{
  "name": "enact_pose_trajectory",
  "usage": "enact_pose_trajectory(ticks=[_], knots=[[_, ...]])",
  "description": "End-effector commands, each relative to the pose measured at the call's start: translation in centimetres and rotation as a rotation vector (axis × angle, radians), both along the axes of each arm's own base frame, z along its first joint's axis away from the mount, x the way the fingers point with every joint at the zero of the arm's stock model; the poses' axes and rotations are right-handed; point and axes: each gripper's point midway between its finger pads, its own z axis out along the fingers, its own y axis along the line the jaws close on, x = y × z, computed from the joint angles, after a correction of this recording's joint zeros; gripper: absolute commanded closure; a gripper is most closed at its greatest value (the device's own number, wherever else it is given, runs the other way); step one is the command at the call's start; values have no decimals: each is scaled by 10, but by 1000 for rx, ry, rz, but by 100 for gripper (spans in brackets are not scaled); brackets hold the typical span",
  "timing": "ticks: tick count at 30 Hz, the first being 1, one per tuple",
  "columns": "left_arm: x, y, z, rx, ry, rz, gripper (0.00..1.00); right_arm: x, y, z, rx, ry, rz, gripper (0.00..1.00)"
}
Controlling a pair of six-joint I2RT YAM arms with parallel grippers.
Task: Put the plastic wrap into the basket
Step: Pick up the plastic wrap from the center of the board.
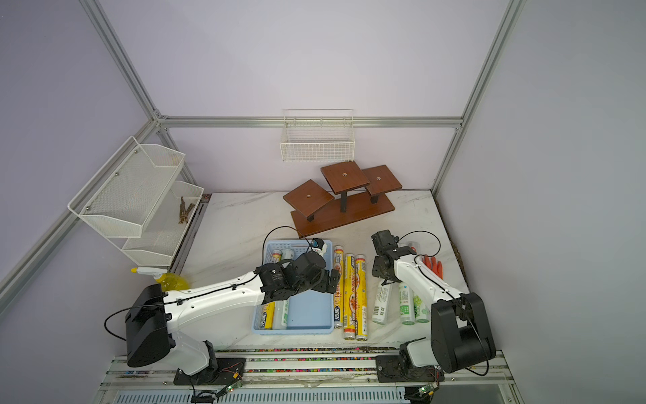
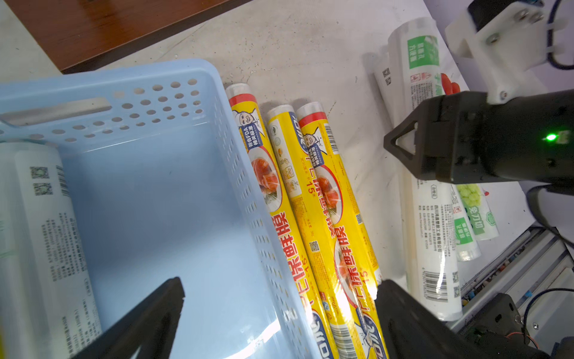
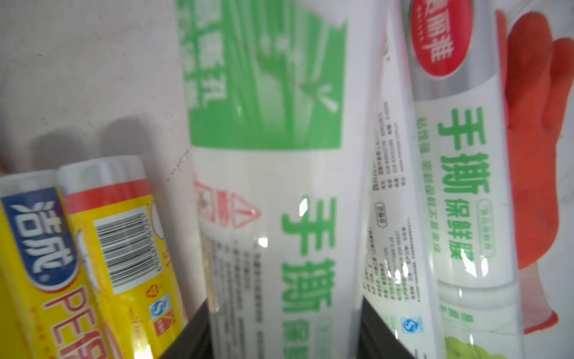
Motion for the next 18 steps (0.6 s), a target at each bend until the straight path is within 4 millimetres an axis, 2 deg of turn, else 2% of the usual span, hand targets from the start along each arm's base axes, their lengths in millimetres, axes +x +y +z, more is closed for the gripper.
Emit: enact_pose_trajectory(ticks=[1, 3, 6, 10, 14, 18], knots=[[9, 9, 34, -93, -90, 66, 0, 4, 8, 31, 20, -61, 47, 66], [9, 14, 36, -105, -107, 77, 0, 3, 15, 42, 52, -81, 74, 66], [7, 27, 51, -140, -147, 102, 0, 2, 28, 59, 108, -101, 121, 66], [8, 43, 56, -153, -192, 143, 0, 2, 59, 85, 245, -158, 217, 66], [7, 60, 59, -156, -231, 178, 0, -2, 110, 113, 453, -226, 343, 66], [6, 78, 57, -134, -247, 217, 0, -6, 163, 131, 651, -270, 425, 66]])
